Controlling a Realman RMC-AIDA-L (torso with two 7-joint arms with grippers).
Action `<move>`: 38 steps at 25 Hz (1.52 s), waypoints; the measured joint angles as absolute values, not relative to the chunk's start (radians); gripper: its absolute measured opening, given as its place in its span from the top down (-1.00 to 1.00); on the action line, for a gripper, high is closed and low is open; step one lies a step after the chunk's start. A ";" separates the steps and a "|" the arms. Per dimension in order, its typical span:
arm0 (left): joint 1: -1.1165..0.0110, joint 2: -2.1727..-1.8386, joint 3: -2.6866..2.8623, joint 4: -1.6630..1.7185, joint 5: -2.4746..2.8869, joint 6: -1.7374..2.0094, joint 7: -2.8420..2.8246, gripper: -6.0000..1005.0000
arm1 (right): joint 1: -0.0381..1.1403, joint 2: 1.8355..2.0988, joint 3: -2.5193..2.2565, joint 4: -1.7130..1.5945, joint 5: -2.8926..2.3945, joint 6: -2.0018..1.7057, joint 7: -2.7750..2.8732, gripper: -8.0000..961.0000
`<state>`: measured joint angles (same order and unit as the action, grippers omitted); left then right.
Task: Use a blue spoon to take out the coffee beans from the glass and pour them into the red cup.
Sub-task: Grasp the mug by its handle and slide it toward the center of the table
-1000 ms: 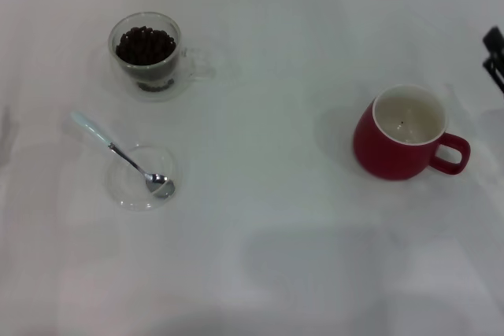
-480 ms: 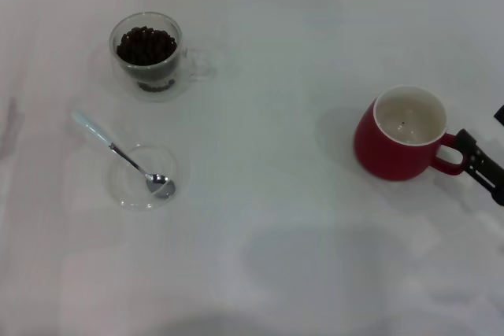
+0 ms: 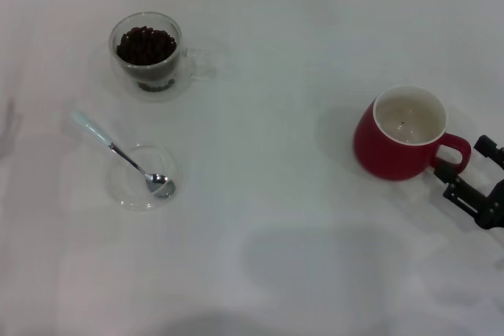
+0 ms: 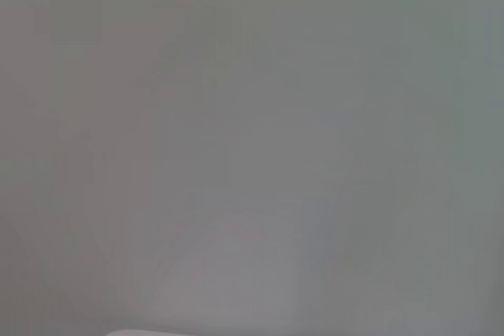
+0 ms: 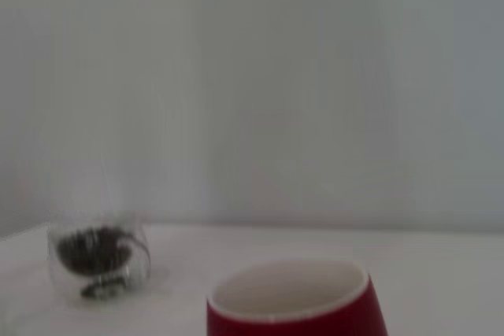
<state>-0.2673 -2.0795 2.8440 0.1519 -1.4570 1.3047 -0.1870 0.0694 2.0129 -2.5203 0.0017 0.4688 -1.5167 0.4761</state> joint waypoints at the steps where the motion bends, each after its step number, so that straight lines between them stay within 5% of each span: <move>1: -0.268 -2.079 2.844 0.152 -1.451 1.304 -0.187 -0.77 | 0.071 2.013 -2.520 0.001 0.468 -1.500 0.476 -0.76; 21: -0.241 -2.082 2.844 0.149 -1.409 1.305 -0.185 -0.77 | 0.113 2.015 -2.452 -0.013 0.480 -1.430 0.468 -0.63; 32: -0.226 -2.079 2.844 0.149 -1.409 1.313 -0.186 -0.77 | 0.120 2.015 -2.407 -0.032 0.475 -1.420 0.466 0.25; 38: -0.225 -2.078 2.844 0.140 -1.410 1.314 -0.186 -0.77 | 0.127 2.016 -2.417 -0.039 0.469 -1.408 0.442 0.31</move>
